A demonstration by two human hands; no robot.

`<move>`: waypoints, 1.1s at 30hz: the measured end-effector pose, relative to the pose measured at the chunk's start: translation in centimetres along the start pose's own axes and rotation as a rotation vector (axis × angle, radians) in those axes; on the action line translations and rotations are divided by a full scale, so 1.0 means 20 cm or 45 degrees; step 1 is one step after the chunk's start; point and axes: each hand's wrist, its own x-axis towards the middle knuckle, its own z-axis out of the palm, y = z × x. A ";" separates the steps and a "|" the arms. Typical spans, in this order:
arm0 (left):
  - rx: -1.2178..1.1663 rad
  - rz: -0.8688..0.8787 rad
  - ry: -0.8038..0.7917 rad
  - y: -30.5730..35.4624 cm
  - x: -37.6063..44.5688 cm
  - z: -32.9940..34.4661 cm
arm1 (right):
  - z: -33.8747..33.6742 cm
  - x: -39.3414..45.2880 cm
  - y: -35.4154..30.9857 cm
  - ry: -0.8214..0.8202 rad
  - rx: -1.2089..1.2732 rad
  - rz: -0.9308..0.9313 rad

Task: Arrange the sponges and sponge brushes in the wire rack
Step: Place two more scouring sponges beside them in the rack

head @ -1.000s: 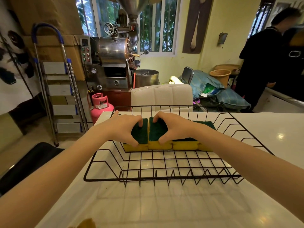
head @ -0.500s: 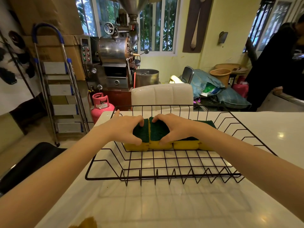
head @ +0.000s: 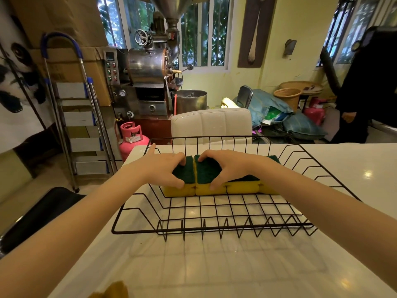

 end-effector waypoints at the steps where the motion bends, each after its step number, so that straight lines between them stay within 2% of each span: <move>1: 0.006 -0.001 0.002 0.00 0.00 0.00 | 0.00 0.00 0.00 0.010 0.009 -0.004; 8: -0.008 -0.002 -0.041 0.00 0.00 -0.01 | 0.02 -0.01 -0.01 0.059 -0.012 -0.029; 13: -0.077 0.009 -0.086 0.07 -0.05 -0.05 | 0.02 -0.02 -0.05 0.063 -0.222 -0.021; 16: -0.171 0.051 -0.039 0.11 -0.12 -0.09 | -0.02 -0.07 -0.10 0.129 -0.177 -0.029; 26: -0.490 0.302 0.243 0.40 -0.58 -0.18 | -0.03 -0.60 -0.30 0.467 0.045 -0.226; 33: -0.531 0.458 0.126 0.69 -0.80 -0.04 | 0.14 -1.00 -0.32 0.578 0.121 -0.216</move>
